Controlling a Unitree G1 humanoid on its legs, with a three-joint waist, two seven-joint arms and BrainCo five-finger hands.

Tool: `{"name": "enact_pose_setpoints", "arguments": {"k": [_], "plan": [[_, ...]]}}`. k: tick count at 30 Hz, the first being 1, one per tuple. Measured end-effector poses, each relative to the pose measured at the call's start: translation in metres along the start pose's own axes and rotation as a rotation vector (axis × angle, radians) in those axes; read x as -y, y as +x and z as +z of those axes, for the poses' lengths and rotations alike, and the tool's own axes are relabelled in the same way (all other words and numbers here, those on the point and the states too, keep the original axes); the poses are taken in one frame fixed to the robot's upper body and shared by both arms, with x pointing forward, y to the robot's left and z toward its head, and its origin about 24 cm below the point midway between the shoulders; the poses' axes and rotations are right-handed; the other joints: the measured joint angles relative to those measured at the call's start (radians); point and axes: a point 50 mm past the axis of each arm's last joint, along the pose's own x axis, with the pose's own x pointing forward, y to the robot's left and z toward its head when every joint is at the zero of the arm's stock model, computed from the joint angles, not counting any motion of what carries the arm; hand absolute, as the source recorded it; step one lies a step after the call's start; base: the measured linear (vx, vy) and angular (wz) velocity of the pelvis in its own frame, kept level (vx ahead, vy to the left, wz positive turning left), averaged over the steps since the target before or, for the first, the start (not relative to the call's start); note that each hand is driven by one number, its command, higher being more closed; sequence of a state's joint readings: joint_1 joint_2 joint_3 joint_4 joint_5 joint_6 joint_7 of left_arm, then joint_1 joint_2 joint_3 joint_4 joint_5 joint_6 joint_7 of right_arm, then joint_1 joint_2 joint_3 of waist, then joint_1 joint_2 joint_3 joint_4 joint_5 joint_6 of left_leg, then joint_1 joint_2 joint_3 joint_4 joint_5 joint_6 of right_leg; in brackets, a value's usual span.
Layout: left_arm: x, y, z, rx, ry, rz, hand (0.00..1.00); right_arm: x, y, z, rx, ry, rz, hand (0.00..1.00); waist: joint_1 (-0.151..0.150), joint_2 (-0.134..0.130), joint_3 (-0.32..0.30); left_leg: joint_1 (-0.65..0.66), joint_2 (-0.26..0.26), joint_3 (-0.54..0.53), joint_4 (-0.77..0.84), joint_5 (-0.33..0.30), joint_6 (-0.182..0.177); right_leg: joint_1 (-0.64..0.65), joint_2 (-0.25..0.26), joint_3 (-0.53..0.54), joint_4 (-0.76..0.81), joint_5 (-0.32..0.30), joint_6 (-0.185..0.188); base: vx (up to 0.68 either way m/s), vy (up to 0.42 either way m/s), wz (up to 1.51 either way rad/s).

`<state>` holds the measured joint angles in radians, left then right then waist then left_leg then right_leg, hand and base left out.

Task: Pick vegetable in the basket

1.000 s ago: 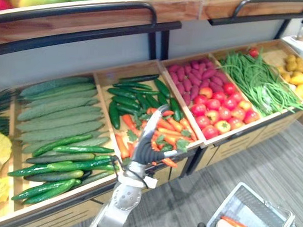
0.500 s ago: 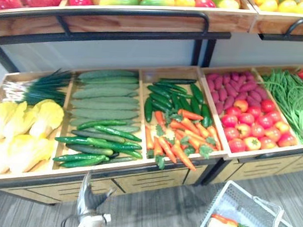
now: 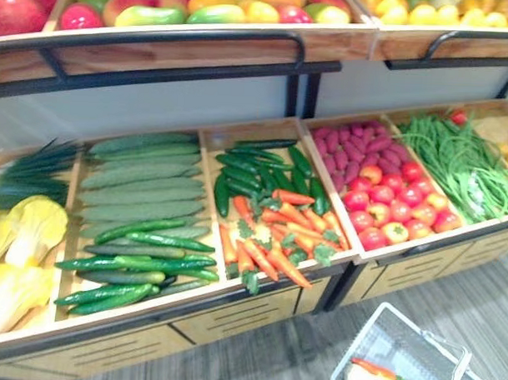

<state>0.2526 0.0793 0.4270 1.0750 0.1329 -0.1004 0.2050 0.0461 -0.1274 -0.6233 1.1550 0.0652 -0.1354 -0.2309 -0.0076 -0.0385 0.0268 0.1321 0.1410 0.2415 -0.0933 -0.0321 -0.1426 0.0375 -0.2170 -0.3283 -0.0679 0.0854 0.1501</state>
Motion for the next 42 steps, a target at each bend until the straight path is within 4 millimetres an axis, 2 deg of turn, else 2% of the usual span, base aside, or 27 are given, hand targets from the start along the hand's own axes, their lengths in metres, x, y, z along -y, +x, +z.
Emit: {"name": "enact_pose_setpoints", "arguments": {"k": [2, 7, 13, 15, 16, 17, 18, 19, 20, 22, 23, 24, 25, 26, 27, 28, 29, 30, 31, 32, 33, 34, 36, 39, 40, 41, 42], "plan": [[0.008, 0.001, 0.009, 0.022, -0.011, -0.035, 0.0, -0.001, 0.0, 0.0, 0.001, -0.009, 0.003, 1.0, -0.015, 0.001, 0.0, 0.006, 0.001, 0.006, 0.0, -0.001, -0.001, 0.001, 0.001, 0.005, 0.001, 0.0, 0.0, 0.0, -0.002, -0.12], [0.025, 0.001, 0.022, 0.067, 0.03, -0.12, 0.0, 0.001, -0.001, -0.003, -0.003, -0.022, 0.003, 1.0, -0.019, 0.002, 0.005, 0.035, 0.01, 0.049, 0.0, -0.014, -0.006, -0.002, 0.014, 0.041, 0.007, 0.0, 0.0, 0.01, -0.009, -0.22], [0.034, 0.003, 0.045, 0.175, 0.268, -0.166, 0.0, -0.015, -0.004, 0.004, 0.043, -0.019, 0.065, 1.0, -0.027, -0.014, 0.044, 0.034, 0.017, 0.195, 0.069, -0.075, -0.006, -0.156, 0.021, 0.211, 0.169, 0.005, -0.017, -0.05, 0.018, -0.74], [0.033, 0.005, 0.054, 0.204, 0.307, -0.154, 0.0, -0.024, -0.007, 0.003, 0.051, -0.011, 0.09, 1.0, -0.037, -0.032, 0.057, 0.047, 0.026, 0.279, 0.083, -0.094, 0.0, -0.187, 0.048, 0.249, 0.148, 0.088, -0.013, -0.16, 0.019, -1.09], [0.033, 0.005, 0.059, 0.215, 0.306, -0.152, 0.0, -0.029, -0.009, 0.004, 0.062, -0.002, 0.103, 1.0, -0.043, -0.035, 0.062, 0.049, 0.032, 0.318, 0.091, -0.091, 0.01, -0.191, 0.068, 0.238, 0.102, 0.166, -0.015, -0.19, -0.007, -1.38], [0.036, 0.005, 0.058, 0.214, 0.301, -0.157, 0.0, -0.037, -0.011, 0.008, 0.082, 0.0, 0.131, 1.0, -0.033, 0.002, 0.075, 0.046, 0.078, 0.398, 0.105, -0.085, 0.02, -0.186, 0.104, 0.189, 0.013, 0.27, -0.026, -0.21, -0.006, -1.36], [0.037, 0.005, 0.064, 0.229, 0.312, -0.157, 0.0, -0.04, -0.012, 0.01, 0.091, 0.004, 0.146, 1.0, -0.04, -0.004, 0.092, 0.047, 0.098, 0.432, 0.118, -0.084, 0.018, -0.193, 0.103, 0.094, 0.093, 0.206, -0.097, -0.22, -0.015, -1.19], [0.038, 0.005, 0.067, 0.244, 0.317, -0.156, 0.0, -0.038, -0.012, 0.012, 0.098, 0.015, 0.138, 1.0, -0.044, -0.007, 0.104, 0.055, 0.107, 0.453, 0.123, -0.082, 0.016, -0.194, 0.077, -0.003, 0.231, 0.098, -0.156, -0.12, 0.002, -0.95], [0.037, 0.005, 0.066, 0.245, 0.315, -0.155, 0.0, -0.033, -0.01, 0.01, 0.092, 0.015, 0.119, 1.0, -0.037, -0.014, 0.107, 0.078, 0.119, 0.499, 0.136, -0.08, 0.014, -0.182, 0.041, -0.089, 0.37, -0.018, -0.155, -0.05, 0.001, -1.02], [0.031, 0.006, 0.063, 0.231, 0.32, -0.144, 0.0, -0.03, -0.01, 0.008, 0.091, -0.001, 0.115, 1.0, -0.027, -0.029, 0.113, 0.103, 0.111, 0.566, 0.16, -0.081, 0.015, -0.171, 0.017, -0.127, 0.42, -0.053, -0.152, -0.03, -0.031, -1.15], [0.028, 0.008, 0.067, 0.232, 0.308, -0.133, 0.0, -0.031, -0.01, 0.008, 0.091, -0.009, 0.12, 1.0, -0.028, -0.058, 0.12, 0.101, 0.101, 0.604, 0.189, -0.088, 0.045, -0.17, 0.034, -0.15, 0.385, -0.04, -0.174, -0.16, -0.084, -1.33], [0.03, 0.007, 0.068, 0.233, 0.305, -0.139, 0.0, -0.035, -0.01, 0.012, 0.099, -0.015, 0.128, 1.0, -0.014, -0.034, 0.123, 0.087, 0.059, 0.587, 0.145, -0.11, 0.077, -0.147, 0.071, -0.103, 0.242, 0.021, -0.18, -0.22, -0.054, -1.36], [0.034, 0.006, 0.067, 0.232, 0.296, -0.149, 0.0, -0.032, -0.007, 0.021, 0.116, -0.011, 0.118, 1.0, -0.01, 0.0, 0.129, 0.071, 0.051, 0.579, 0.094, -0.077, 0.109, -0.135, 0.096, -0.082, 0.192, 0.024, -0.179, -0.2, 0.009, -1.21], [0.04, 0.004, 0.067, 0.234, 0.273, -0.163, 0.0, -0.034, -0.004, 0.031, 0.124, -0.005, 0.119, 1.0, -0.024, 0.008, 0.138, 0.079, 0.048, 0.631, 0.073, -0.048, 0.053, -0.181, 0.029, -0.138, 0.425, -0.141, -0.18, -0.12, 0.022, -0.88], [0.043, 0.004, 0.068, 0.236, 0.275, -0.168, 0.0, -0.031, -0.003, 0.028, 0.103, 0.005, 0.104, 1.0, -0.023, 0.012, 0.139, 0.073, 0.049, 0.654, 0.1, -0.048, 0.054, -0.186, -0.034, -0.164, 0.563, -0.208, -0.167, -0.04, -0.072, -0.97], [0.041, 0.004, 0.065, 0.227, 0.284, -0.167, 0.0, -0.03, -0.003, 0.022, 0.069, 0.013, 0.092, 1.0, -0.013, 0.008, 0.134, 0.07, 0.06, 0.694, 0.128, -0.048, 0.054, -0.156, -0.09, -0.187, 0.598, -0.219, -0.144, 0.0, -0.153, -0.82], [0.039, 0.004, 0.061, 0.217, 0.286, -0.162, 0.0, -0.033, -0.003, 0.023, 0.065, 0.011, 0.096, 1.0, -0.01, 0.0, 0.129, 0.063, 0.068, 0.717, 0.15, -0.048, 0.054, -0.144, -0.107, -0.188, 0.583, -0.225, -0.131, 0.03, -0.256, -1.14], [0.035, 0.004, 0.055, 0.195, 0.29, -0.156, 0.0, -0.041, -0.004, 0.026, 0.073, -0.013, 0.12, 1.0, -0.01, -0.016, 0.12, 0.043, 0.099, 0.761, 0.205, -0.049, 0.053, -0.133, -0.113, -0.194, 0.512, -0.233, -0.087, 0.01, -0.37, -1.15], [0.033, 0.006, 0.056, 0.19, 0.292, -0.149, 0.0, -0.047, -0.005, 0.028, 0.09, -0.061, 0.148, 1.0, -0.008, -0.028, 0.117, 0.023, 0.148, 0.794, 0.272, -0.051, 0.051, -0.119, -0.062, -0.213, 0.431, -0.248, -0.06, 0.03, -0.42, -1.15], [0.032, 0.006, 0.056, 0.185, 0.287, -0.146, 0.0, -0.048, -0.005, 0.03, 0.099, -0.094, 0.158, 1.0, -0.003, -0.016, 0.119, 0.017, 0.179, 0.805, 0.303, -0.051, 0.051, -0.112, -0.029, -0.209, 0.389, -0.247, -0.062, 0.02, -0.44, -0.98], [0.034, 0.006, 0.056, 0.178, 0.272, -0.147, 0.0, -0.047, -0.005, 0.03, 0.106, -0.122, 0.165, 1.0, -0.006, 0.006, 0.125, 0.012, 0.243, 0.817, 0.376, -0.049, 0.052, -0.089, 0.025, -0.202, 0.333, -0.246, -0.084, 0.0, -0.352, -0.65], [0.037, 0.005, 0.054, 0.17, 0.265, -0.152, 0.0, -0.043, -0.004, 0.026, 0.094, -0.129, 0.155, 1.0, -0.023, 0.016, 0.131, 0.006, 0.303, 0.808, 0.446, -0.054, 0.043, -0.059, 0.06, -0.198, 0.309, -0.25, -0.096, -0.02, -0.278, -0.43], [0.039, 0.005, 0.053, 0.168, 0.256, -0.15, 0.0, -0.031, -0.004, 0.015, 0.067, -0.138, 0.127, 1.0, -0.025, 0.021, 0.13, 0.007, 0.308, 0.763, 0.452, -0.083, 0.001, -0.016, 0.073, -0.187, 0.292, -0.257, -0.109, -0.06, -0.195, -0.25], [0.039, 0.004, 0.05, 0.149, 0.203, -0.132, 0.0, -0.027, -0.003, 0.014, 0.072, -0.143, 0.125, 1.0, -0.023, 0.03, 0.131, -0.021, 0.307, 0.667, 0.483, -0.016, 0.052, 0.01, 0.116, -0.119, 0.257, -0.264, -0.121, -0.07, -0.113, -0.49], [0.037, 0.004, 0.049, 0.148, 0.197, -0.125, 0.0, -0.029, -0.004, 0.013, 0.07, -0.141, 0.13, 1.0, -0.017, 0.024, 0.131, -0.03, 0.303, 0.588, 0.507, -0.001, 0.049, 0.012, 0.116, -0.096, 0.257, -0.264, -0.121, -0.03, -0.042, -0.97], [0.033, 0.004, 0.045, 0.132, 0.167, -0.116, 0.0, -0.032, -0.005, 0.013, 0.081, -0.147, 0.14, 1.0, -0.014, 0.008, 0.134, -0.068, 0.241, 0.364, 0.512, -0.041, 0.039, 0.021, 0.103, -0.029, 0.245, -0.26, -0.125, 0.0, -0.01, -0.99], [0.033, 0.003, 0.041, 0.124, 0.167, -0.117, 0.0, -0.032, -0.005, 0.015, 0.09, -0.152, 0.143, 1.0, -0.013, 0.005, 0.134, -0.069, 0.197, 0.292, 0.48, -0.073, 0.038, 0.018, 0.095, 0.002, 0.241, -0.257, -0.129, 0.0, 0.058, -1.33]]}}
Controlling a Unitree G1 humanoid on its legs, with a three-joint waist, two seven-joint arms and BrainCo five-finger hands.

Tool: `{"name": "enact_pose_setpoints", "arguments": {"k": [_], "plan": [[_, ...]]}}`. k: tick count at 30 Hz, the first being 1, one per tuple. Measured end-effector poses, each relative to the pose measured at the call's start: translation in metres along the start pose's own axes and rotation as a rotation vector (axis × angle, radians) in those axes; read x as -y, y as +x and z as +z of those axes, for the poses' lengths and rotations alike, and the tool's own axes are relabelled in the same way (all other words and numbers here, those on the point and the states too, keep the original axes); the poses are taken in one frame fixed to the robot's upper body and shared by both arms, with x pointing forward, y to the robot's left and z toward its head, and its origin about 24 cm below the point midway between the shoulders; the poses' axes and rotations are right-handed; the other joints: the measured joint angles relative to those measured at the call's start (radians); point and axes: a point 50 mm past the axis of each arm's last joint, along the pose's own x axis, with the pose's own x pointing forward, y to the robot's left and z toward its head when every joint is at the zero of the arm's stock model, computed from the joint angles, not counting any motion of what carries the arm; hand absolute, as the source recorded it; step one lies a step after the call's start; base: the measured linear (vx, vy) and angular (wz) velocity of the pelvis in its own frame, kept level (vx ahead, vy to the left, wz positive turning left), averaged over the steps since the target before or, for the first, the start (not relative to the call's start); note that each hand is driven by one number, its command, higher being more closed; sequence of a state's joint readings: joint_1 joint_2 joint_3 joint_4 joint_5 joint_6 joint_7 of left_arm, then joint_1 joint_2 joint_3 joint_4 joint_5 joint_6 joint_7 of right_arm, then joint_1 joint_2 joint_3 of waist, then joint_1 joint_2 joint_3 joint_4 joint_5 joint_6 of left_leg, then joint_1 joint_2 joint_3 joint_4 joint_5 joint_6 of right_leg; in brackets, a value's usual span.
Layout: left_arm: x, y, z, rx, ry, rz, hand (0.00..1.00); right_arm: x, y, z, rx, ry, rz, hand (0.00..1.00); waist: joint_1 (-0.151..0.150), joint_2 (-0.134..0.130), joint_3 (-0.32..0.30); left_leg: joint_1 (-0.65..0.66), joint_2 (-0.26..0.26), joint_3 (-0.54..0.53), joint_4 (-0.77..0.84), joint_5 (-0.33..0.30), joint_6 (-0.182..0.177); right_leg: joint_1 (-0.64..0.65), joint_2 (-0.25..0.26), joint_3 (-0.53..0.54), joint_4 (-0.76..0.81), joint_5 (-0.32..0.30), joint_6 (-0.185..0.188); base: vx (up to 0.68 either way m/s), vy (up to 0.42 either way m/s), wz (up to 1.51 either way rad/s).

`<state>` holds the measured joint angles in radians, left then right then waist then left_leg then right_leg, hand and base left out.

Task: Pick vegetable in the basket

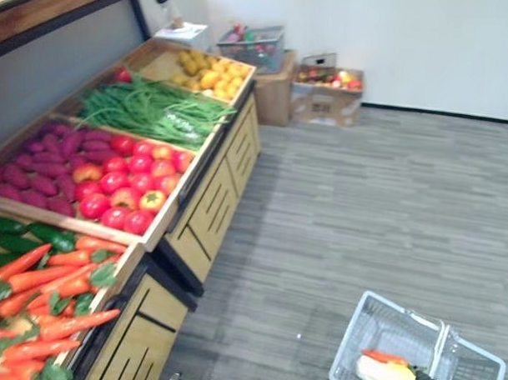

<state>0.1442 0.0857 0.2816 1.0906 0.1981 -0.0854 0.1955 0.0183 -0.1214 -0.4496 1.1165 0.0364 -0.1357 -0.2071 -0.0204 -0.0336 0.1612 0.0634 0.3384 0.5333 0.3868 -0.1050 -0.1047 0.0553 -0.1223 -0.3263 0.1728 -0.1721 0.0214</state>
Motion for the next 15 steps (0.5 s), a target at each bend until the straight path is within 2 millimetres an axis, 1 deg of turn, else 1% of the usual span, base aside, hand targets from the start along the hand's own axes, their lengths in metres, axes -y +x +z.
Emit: {"name": "enact_pose_setpoints", "arguments": {"k": [1, 2, 3, 4, 5, 6, 7, 8, 9, 10, 11, 13, 14, 15], "plan": [[0.002, -0.002, -0.005, -0.013, -0.009, -0.002, 0.0, -0.001, 0.0, 0.001, 0.006, -0.006, 0.003, 1.0, 0.003, 0.0, 0.001, -0.003, -0.077, -0.101, -0.062, -0.039, -0.005, 0.0, -0.011, 0.056, -0.018, 0.012, 0.0, 0.0, 0.156, -1.42], [0.001, -0.003, -0.009, -0.029, -0.027, 0.0, 0.0, 0.002, 0.001, 0.003, 0.009, -0.008, -0.003, 1.0, 0.005, 0.001, 0.001, -0.009, -0.154, -0.171, -0.145, -0.052, -0.008, 0.0, -0.02, 0.121, -0.035, 0.025, 0.014, 0.01, 0.17, -1.39], [0.002, -0.003, -0.01, -0.031, -0.028, -0.001, 0.0, 0.003, 0.001, 0.003, 0.009, -0.008, -0.006, 1.0, 0.005, 0.004, 0.003, -0.009, -0.174, -0.188, -0.179, -0.051, -0.009, 0.001, -0.021, 0.147, -0.038, 0.028, 0.02, 0.02, 0.201, -1.24], [0.004, -0.004, -0.012, -0.036, -0.031, -0.005, 0.0, 0.006, 0.002, 0.003, 0.012, -0.01, -0.012, 1.0, 0.005, 0.016, 0.009, -0.01, -0.199, -0.199, -0.228, -0.047, -0.012, 0.002, -0.017, 0.177, -0.04, 0.032, 0.027, 0.03, 0.21, -1.08], [0.009, -0.006, -0.015, -0.045, -0.037, -0.017, 0.0, 0.012, 0.003, 0.005, 0.02, -0.013, -0.027, 1.0, 0.008, 0.046, 0.015, -0.015, -0.212, -0.234, -0.276, -0.012, 0.002, 0.001, 0.004, 0.212, -0.041, 0.035, 0.043, 0.05, 0.232, -1.21], [0.012, -0.007, -0.015, -0.048, -0.043, -0.026, 0.0, 0.012, 0.002, 0.003, 0.012, -0.015, -0.027, 1.0, 0.025, 0.046, 0.013, -0.004, -0.218, -0.22, -0.275, -0.02, 0.012, 0.001, 0.007, 0.235, -0.048, 0.037, 0.049, 0.13, 0.252, -0.98], [0.012, -0.006, -0.013, -0.042, -0.043, -0.024, 0.0, 0.012, 0.0, -0.001, 0.015, -0.014, -0.026, 1.0, 0.024, 0.063, -0.007, -0.014, -0.228, -0.205, -0.277, -0.038, 0.015, 0.003, -0.004, 0.221, -0.06, 0.048, 0.055, 0.16, 0.207, -0.56], [0.011, -0.005, -0.009, -0.029, -0.042, -0.021, 0.0, 0.013, -0.001, -0.002, 0.02, -0.01, -0.028, 1.0, 0.025, 0.055, -0.004, -0.017, -0.237, -0.195, -0.278, -0.043, 0.019, -0.002, -0.012, 0.213, -0.045, 0.048, 0.055, 0.21, 0.214, -0.32], [0.008, -0.003, -0.002, -0.001, -0.059, -0.008, 0.0, 0.012, -0.001, 0.0, 0.031, -0.009, -0.025, 1.0, 0.026, 0.036, -0.001, -0.018, -0.254, -0.173, -0.269, -0.056, 0.031, -0.004, -0.028, 0.21, -0.055, 0.049, 0.062, 0.21, 0.184, -0.23], [0.008, -0.003, -0.001, 0.001, -0.067, -0.004, 0.0, 0.011, -0.002, 0.001, 0.039, -0.012, -0.022, 1.0, 0.026, 0.033, -0.001, -0.019, -0.255, -0.159, -0.254, -0.055, 0.041, -0.004, -0.031, 0.214, -0.066, 0.053, 0.067, 0.22, 0.173, -0.37], [0.007, -0.003, -0.002, -0.003, -0.083, 0.002, 0.0, 0.006, -0.003, 0.003, 0.056, -0.024, -0.001, 1.0, 0.028, 0.029, -0.002, -0.02, -0.26, -0.14, -0.226, -0.061, 0.051, 0.005, -0.039, 0.221, -0.091, 0.063, 0.082, 0.22, 0.161, -0.36], [0.006, -0.003, -0.002, -0.004, -0.094, 0.008, 0.0, -0.004, -0.006, 0.0, 0.052, -0.035, 0.026, 1.0, 0.043, 0.018, -0.006, -0.019, -0.267, -0.133, -0.176, -0.066, 0.06, 0.024, -0.054, 0.233, -0.101, 0.066, 0.082, 0.24, 0.087, -0.37], [0.007, -0.003, -0.002, -0.003, -0.095, 0.006, 0.0, -0.004, -0.006, -0.002, 0.048, -0.043, 0.03, 1.0, 0.047, 0.016, -0.008, -0.015, -0.268, -0.133, -0.17, -0.07, 0.067, 0.026, -0.055, 0.235, -0.099, 0.066, 0.082, 0.2, 0.037, -0.29], [0.007, -0.003, -0.002, -0.004, -0.093, 0.007, 0.0, -0.005, -0.007, -0.005, 0.046, -0.06, 0.035, 1.0, 0.054, 0.009, -0.016, -0.007, -0.275, -0.133, -0.174, -0.072, 0.069, 0.025, -0.055, 0.242, -0.096, 0.066, 0.082, 0.21, 0.05, -0.28]]}}
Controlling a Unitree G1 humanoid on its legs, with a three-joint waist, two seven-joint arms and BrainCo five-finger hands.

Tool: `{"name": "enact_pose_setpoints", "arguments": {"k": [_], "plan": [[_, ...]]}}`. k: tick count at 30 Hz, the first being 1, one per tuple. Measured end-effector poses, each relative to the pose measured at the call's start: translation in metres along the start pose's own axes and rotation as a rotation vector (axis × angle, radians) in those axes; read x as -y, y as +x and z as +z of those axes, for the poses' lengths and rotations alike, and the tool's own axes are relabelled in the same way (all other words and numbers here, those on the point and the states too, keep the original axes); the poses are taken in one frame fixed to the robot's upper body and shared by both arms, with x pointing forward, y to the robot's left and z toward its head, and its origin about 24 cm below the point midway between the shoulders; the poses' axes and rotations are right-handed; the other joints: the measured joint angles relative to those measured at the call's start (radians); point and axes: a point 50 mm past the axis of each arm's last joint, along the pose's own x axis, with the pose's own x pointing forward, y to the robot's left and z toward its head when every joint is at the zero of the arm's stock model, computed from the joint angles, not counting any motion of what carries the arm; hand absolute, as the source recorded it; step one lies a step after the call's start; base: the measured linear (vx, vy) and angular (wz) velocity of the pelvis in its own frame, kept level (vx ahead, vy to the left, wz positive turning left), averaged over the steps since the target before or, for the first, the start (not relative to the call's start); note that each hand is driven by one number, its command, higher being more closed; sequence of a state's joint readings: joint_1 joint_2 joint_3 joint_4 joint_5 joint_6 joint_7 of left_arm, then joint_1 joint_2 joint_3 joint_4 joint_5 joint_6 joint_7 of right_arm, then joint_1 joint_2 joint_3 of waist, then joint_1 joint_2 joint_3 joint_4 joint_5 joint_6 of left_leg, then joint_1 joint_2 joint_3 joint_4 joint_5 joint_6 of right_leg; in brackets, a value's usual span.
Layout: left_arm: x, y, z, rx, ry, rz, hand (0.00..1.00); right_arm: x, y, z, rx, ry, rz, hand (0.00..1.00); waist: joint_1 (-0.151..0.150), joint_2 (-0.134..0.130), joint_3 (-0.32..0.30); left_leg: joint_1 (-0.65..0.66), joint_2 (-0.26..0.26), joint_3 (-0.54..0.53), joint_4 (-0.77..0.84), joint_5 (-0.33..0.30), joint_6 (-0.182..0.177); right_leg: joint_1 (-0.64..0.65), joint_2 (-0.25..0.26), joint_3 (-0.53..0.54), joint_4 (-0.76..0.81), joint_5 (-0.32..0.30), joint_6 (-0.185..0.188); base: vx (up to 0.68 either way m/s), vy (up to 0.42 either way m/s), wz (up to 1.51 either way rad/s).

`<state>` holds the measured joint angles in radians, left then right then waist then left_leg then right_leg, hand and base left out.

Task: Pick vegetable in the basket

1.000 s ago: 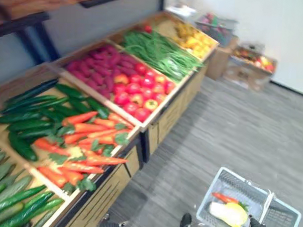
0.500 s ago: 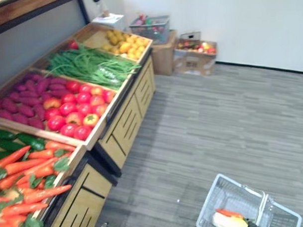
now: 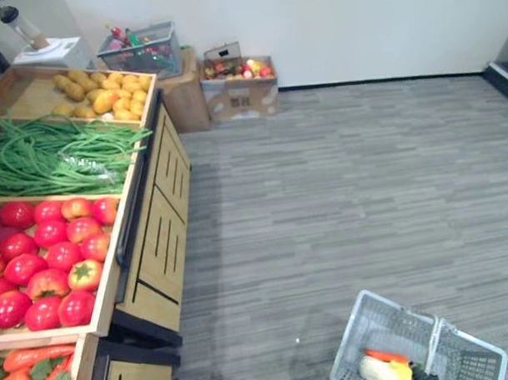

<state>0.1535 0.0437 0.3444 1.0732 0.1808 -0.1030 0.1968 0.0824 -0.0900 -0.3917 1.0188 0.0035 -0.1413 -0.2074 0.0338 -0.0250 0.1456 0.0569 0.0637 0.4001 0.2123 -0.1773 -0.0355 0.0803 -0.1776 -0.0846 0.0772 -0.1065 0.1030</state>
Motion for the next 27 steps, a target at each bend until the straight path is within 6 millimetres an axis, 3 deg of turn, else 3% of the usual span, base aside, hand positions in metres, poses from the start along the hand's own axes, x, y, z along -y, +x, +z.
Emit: {"name": "enact_pose_setpoints", "arguments": {"k": [2, 4, 6, 7, 8, 10, 11, 12, 13, 14, 16, 21, 27], "plan": [[0.0, 0.0, 0.001, 0.008, 0.032, -0.004, 0.0, -0.001, 0.002, 0.005, 0.015, -0.003, 0.01, 1.0, 0.003, 0.005, -0.009, 0.006, 0.003, 0.001, -0.014, -0.003, 0.005, -0.044, 0.005, 0.008, 0.072, -0.004, -0.001, 0.15, 0.04, -0.34], [0.001, 0.0, 0.002, 0.023, 0.073, -0.018, 0.0, -0.007, 0.005, 0.021, 0.059, 0.009, 0.027, 1.0, 0.01, 0.01, -0.006, 0.052, 0.012, 0.005, -0.072, -0.003, 0.004, -0.186, 0.011, 0.013, 0.329, -0.021, 0.017, 0.09, 0.012, -0.56], [-0.003, 0.002, 0.008, 0.05, 0.134, -0.028, 0.0, -0.011, 0.007, 0.028, 0.083, 0.026, 0.033, 1.0, -0.005, -0.009, 0.012, 0.115, 0.009, -0.001, -0.095, -0.012, 0.017, -0.253, -0.02, 0.0, 0.547, -0.009, 0.042, 0.12, -0.024, -0.11], [-0.003, 0.003, 0.009, 0.059, 0.159, -0.036, 0.0, -0.009, 0.006, 0.028, 0.087, 0.03, 0.028, 1.0, -0.007, -0.008, 0.014, 0.148, 0.014, -0.007, -0.113, -0.026, 0.015, -0.268, -0.049, -0.045, 0.592, -0.052, 0.017, 0.13, -0.02, 0.21], [-0.006, 0.004, 0.013, 0.073, 0.167, -0.027, 0.0, -0.009, 0.006, 0.029, 0.091, 0.026, 0.027, 1.0, -0.003, -0.031, 0.015, 0.171, 0.015, -0.011, -0.124, -0.034, 0.013, -0.27, -0.072, -0.104, 0.554, -0.078, -0.008, 0.15, -0.036, 0.27], [-0.009, 0.005, 0.016, 0.079, 0.165, -0.019, 0.0, -0.011, 0.006, 0.028, 0.095, 0.024, 0.038, 1.0, -0.004, -0.044, 0.014, 0.168, 0.025, -0.043, -0.121, -0.044, 0.0, -0.266, -0.07, -0.134, 0.432, -0.075, -0.006, 0.12, -0.112, 0.41], [-0.011, 0.006, 0.018, 0.084, 0.159, -0.014, 0.0, -0.012, 0.004, 0.025, 0.085, 0.028, 0.04, 1.0, -0.006, -0.053, 0.012, 0.149, 0.03, -0.087, -0.113, -0.046, -0.004, -0.265, -0.067, -0.115, 0.272, -0.031, -0.001, 0.12, -0.179, 0.74], [-0.012, 0.007, 0.02, 0.085, 0.154, -0.009, 0.0, -0.012, 0.003, 0.021, 0.073, 0.043, 0.037, 1.0, -0.009, -0.068, 0.006, 0.132, 0.027, -0.117, -0.1, -0.057, -0.023, -0.256, -0.068, -0.082, 0.193, 0.076, 0.017, 0.12, -0.2, 0.85], [-0.011, 0.007, 0.021, 0.083, 0.143, -0.008, 0.0, -0.01, 0.003, 0.02, 0.066, 0.055, 0.027, 1.0, -0.013, -0.056, 0.012, 0.13, 0.038, -0.142, -0.097, -0.067, -0.038, -0.238, -0.057, -0.076, 0.194, 0.074, 0.048, 0.1, -0.177, 0.75], [-0.003, 0.005, 0.018, 0.07, 0.105, -0.02, 0.0, -0.005, 0.004, 0.018, 0.055, 0.084, 0.0, 1.0, -0.005, -0.014, 0.007, 0.118, 0.073, -0.171, -0.095, -0.069, -0.044, -0.231, -0.031, -0.07, 0.199, 0.076, 0.045, 0.15, -0.177, 0.65], [0.004, 0.003, 0.013, 0.05, 0.062, -0.026, 0.0, -0.001, 0.005, 0.021, 0.059, 0.094, -0.013, 1.0, -0.003, 0.013, 0.013, 0.119, 0.1, -0.203, -0.102, -0.057, -0.069, -0.232, -0.012, -0.042, 0.246, 0.056, 0.021, 0.15, -0.107, 0.55], [0.001, 0.003, 0.011, 0.037, 0.029, -0.008, 0.0, -0.007, 0.003, 0.015, 0.035, 0.091, 0.007, 1.0, -0.001, 0.0, 0.005, 0.08, 0.108, -0.26, -0.105, -0.02, -0.104, -0.19, -0.018, -0.113, 0.196, 0.004, 0.04, 0.03, -0.104, 0.5], [-0.009, 0.0, -0.007, -0.03, -0.093, 0.036, 0.0, -0.006, 0.0, -0.009, -0.074, 0.116, -0.01, 1.0, 0.01, -0.011, -0.02, 0.027, 0.144, -0.331, -0.087, 0.034, -0.131, -0.065, 0.028, -0.253, 0.017, 0.06, 0.021, -0.01, -0.078, 0.6]]}}
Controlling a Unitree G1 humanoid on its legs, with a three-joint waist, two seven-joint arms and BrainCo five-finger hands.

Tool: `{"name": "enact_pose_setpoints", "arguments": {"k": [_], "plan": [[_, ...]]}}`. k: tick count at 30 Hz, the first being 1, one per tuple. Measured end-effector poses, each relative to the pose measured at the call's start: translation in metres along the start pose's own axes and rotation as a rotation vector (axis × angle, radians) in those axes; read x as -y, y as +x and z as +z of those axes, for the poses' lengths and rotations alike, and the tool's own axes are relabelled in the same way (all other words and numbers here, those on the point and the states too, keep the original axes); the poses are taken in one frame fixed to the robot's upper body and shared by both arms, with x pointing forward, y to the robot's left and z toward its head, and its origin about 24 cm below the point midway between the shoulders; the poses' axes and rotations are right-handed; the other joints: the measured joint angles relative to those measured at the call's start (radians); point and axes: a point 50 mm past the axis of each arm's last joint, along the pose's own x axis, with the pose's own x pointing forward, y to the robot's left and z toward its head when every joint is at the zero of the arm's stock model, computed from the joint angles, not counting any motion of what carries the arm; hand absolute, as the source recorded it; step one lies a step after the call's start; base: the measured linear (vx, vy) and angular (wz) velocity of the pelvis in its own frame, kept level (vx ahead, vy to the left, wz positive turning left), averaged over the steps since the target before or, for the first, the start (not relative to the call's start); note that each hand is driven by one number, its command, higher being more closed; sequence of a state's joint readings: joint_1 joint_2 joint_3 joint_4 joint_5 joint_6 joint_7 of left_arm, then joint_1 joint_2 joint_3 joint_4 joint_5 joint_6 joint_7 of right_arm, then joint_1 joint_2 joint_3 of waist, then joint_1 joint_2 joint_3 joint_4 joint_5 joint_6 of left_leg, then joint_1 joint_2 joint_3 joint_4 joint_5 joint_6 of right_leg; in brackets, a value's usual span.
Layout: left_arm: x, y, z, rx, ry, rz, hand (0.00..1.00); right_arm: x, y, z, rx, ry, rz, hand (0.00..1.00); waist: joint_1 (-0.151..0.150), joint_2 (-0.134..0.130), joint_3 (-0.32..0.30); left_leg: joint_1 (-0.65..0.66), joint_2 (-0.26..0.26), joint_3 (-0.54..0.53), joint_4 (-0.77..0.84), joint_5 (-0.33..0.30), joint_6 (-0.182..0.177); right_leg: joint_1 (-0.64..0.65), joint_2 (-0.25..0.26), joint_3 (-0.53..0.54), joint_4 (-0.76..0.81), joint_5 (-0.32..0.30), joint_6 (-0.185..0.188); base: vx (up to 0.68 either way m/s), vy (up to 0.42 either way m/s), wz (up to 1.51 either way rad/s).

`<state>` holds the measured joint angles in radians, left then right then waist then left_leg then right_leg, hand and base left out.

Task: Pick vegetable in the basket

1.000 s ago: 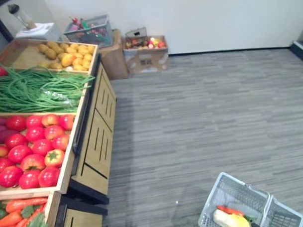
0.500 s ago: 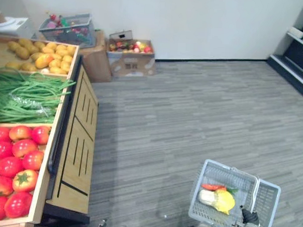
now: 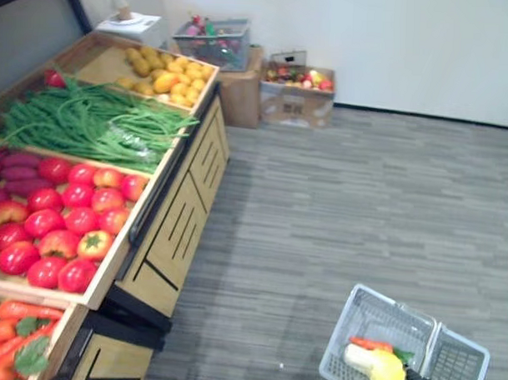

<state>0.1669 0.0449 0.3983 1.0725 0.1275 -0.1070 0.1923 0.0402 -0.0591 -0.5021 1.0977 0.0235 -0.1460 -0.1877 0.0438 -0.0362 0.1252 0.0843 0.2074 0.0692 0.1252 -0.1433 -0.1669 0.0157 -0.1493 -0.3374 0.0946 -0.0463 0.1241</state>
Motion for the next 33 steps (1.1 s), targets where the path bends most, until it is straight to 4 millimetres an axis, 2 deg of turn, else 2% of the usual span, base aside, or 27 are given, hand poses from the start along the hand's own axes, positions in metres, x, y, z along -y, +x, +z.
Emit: {"name": "enact_pose_setpoints", "arguments": {"k": [4, 10, 17, 23, 33], "plan": [[0.0, -0.001, -0.005, -0.011, 0.011, -0.005, 0.0, 0.006, 0.001, -0.002, -0.014, 0.019, -0.02, 1.0, -0.004, 0.009, -0.002, -0.028, -0.002, 0.058, 0.004, 0.037, 0.011, 0.015, -0.009, -0.04, -0.028, 0.017, -0.007, -0.07, -0.01, 0.28], [0.006, -0.003, -0.006, -0.008, 0.04, -0.031, 0.0, 0.024, 0.001, -0.008, -0.043, 0.083, -0.081, 1.0, -0.015, 0.045, -0.017, -0.003, -0.015, 0.063, -0.118, 0.072, 0.016, 0.045, 0.004, -0.073, -0.117, 0.07, -0.001, -0.07, 0.013, 0.16], [0.007, -0.003, -0.004, 0.003, 0.08, -0.05, 0.0, 0.028, -0.001, -0.017, -0.069, 0.144, -0.072, 1.0, -0.021, 0.04, -0.02, 0.023, -0.044, 0.108, -0.145, 0.078, 0.026, 0.058, -0.013, -0.035, -0.168, 0.107, 0.011, -0.04, 0.046, -0.11], [0.008, -0.002, -0.007, -0.017, 0.088, -0.095, 0.0, 0.027, -0.002, -0.019, -0.073, 0.147, -0.038, 1.0, -0.039, 0.04, -0.024, 0.05, -0.044, 0.144, -0.158, 0.071, 0.025, 0.059, -0.007, 0.003, -0.18, 0.118, 0.014, 0.03, 0.023, -0.19], [0.012, -0.001, -0.005, -0.023, 0.077, -0.132, 0.0, 0.025, -0.003, -0.024, -0.092, 0.131, -0.017, 1.0, -0.04, 0.044, -0.027, 0.094, -0.038, 0.204, -0.158, 0.055, 0.017, 0.077, 0.008, 0.049, -0.2, 0.124, 0.013, 0.04, 0.018, -0.15]]}}
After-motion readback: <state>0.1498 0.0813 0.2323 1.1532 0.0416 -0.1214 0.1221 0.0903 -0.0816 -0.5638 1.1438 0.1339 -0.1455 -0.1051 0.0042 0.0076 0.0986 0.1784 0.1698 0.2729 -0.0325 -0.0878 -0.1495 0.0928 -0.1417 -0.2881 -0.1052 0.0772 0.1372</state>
